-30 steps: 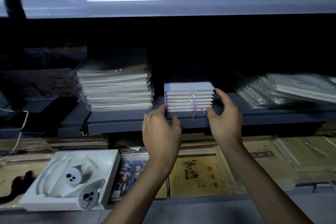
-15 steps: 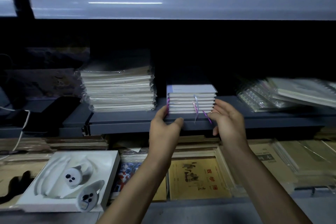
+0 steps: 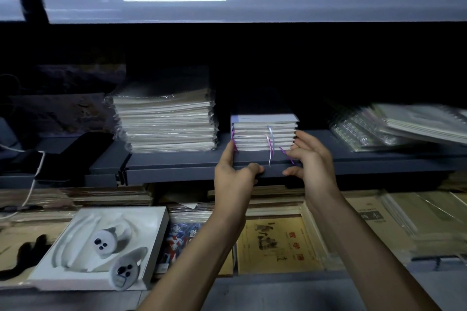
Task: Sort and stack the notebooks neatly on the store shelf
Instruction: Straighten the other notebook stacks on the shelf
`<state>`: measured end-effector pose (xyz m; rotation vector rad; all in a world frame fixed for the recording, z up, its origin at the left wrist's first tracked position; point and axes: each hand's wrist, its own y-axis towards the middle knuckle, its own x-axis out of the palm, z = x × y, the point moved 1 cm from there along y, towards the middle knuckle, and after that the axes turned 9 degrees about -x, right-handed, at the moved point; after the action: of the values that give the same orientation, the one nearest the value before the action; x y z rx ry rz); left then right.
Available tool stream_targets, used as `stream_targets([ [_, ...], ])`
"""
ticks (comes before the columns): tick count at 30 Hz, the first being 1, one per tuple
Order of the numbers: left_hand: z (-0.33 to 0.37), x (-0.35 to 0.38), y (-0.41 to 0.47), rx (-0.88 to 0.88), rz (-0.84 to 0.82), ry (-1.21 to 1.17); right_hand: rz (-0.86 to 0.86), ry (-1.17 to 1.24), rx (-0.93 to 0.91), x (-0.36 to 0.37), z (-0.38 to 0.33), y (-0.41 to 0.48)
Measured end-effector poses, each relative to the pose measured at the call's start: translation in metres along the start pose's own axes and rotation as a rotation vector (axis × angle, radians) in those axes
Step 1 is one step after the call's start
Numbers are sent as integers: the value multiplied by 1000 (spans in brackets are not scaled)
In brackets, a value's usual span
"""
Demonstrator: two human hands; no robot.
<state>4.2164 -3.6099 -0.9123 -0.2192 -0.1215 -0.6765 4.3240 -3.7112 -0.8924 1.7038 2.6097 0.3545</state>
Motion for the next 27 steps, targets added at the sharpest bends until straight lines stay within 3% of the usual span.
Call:
stream_targets([
  [18,4,-4,-1,23,-71,48,-13,56,34,1,8,17],
  [27,11,-24,-1,-9,-151,173,-132,-26,-1,-8,-1,2],
])
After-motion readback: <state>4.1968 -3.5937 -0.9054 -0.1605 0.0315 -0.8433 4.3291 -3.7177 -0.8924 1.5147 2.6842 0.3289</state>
